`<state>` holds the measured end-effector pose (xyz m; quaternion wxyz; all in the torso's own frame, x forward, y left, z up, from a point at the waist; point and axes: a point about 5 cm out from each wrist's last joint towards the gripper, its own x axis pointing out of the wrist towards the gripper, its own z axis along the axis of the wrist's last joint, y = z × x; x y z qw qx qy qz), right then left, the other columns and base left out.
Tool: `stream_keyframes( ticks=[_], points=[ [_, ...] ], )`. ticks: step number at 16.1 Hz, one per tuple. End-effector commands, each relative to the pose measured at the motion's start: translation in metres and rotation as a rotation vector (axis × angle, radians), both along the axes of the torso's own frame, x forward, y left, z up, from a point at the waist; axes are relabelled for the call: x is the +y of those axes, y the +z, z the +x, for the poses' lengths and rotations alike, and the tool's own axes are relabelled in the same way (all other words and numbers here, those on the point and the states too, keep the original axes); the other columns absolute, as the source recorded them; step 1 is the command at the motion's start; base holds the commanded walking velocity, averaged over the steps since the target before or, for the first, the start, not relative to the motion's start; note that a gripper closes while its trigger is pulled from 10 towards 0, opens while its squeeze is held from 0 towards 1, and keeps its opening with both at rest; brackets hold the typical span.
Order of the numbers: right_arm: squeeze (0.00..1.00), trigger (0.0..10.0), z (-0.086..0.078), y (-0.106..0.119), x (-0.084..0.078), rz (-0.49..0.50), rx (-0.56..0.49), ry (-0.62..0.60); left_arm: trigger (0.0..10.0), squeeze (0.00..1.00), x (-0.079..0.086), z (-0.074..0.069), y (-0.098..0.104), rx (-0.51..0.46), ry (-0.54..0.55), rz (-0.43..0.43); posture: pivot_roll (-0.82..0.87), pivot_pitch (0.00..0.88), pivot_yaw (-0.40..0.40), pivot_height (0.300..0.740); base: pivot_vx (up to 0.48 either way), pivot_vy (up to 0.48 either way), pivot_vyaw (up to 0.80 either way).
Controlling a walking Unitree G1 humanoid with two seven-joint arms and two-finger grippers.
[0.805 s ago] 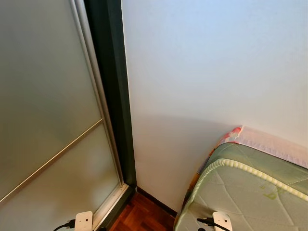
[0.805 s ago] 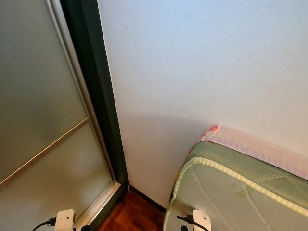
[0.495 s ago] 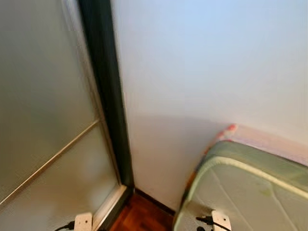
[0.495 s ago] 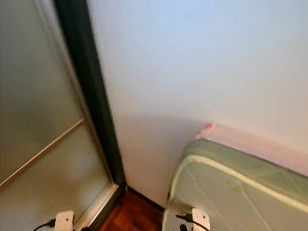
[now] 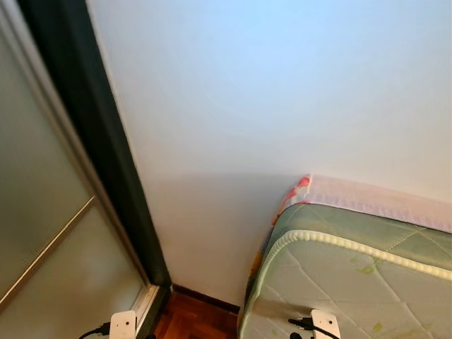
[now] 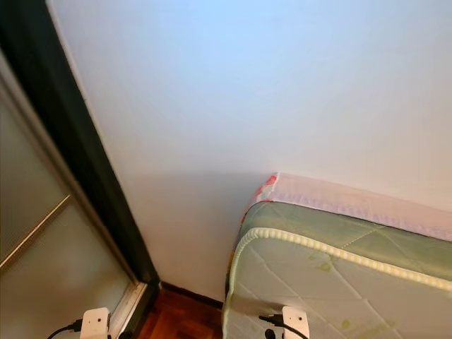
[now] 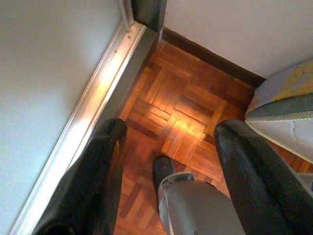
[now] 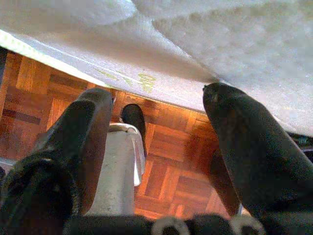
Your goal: Clean up the room
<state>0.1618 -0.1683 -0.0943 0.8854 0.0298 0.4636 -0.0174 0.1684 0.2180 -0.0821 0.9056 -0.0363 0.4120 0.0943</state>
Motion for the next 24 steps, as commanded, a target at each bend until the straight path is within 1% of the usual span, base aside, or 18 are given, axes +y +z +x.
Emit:
stream_keyframes(
  ticks=[1,5,10,13,18,24],
  points=[
    [0.0,10.0,0.0687,0.0384,-0.035,0.13,-0.088,-0.115,10.0,0.0,-0.004,0.0511,0.0221,-0.047,0.091,-0.083,0.12,0.0,-0.137,0.74,0.0,0.0,-0.79],
    [0.0,10.0,0.0677,0.038,-0.0358,0.129,-0.086,-0.104,10.0,0.0,-0.0056,0.0512,0.0218,-0.047,0.078,-0.082,0.12,0.0,-0.137,0.74,0.0,0.0,-0.79],
    [0.0,10.0,0.0638,0.0354,-0.0355,0.109,-0.065,-0.085,10.0,0.0,-0.0035,0.0496,0.0214,-0.043,0.064,-0.072,0.13,0.0,-0.131,0.74,0.0,0.0,-0.79],
    [0.0,10.0,0.064,0.0354,-0.0359,0.102,-0.064,-0.087,10.0,0.0,-0.0032,0.0491,0.0212,-0.042,0.055,-0.067,0.14,0.0,-0.126,0.74,0.0,0.0,-0.79],
    [0.0,10.0,0.0644,0.035,-0.0321,0.107,-0.064,-0.084,10.0,0.0,0.0002,0.0464,0.0204,-0.034,0.038,-0.054,0.14,0.0,-0.108,0.74,0.0,0.0,-0.79],
    [0.0,10.0,0.0642,0.0346,-0.0312,0.11,-0.061,-0.091,10.0,0.0,0.0025,0.0452,0.0202,-0.03,0.033,-0.046,0.14,0.0,-0.107,0.74,0.0,0.0,-0.79]
  ],
)
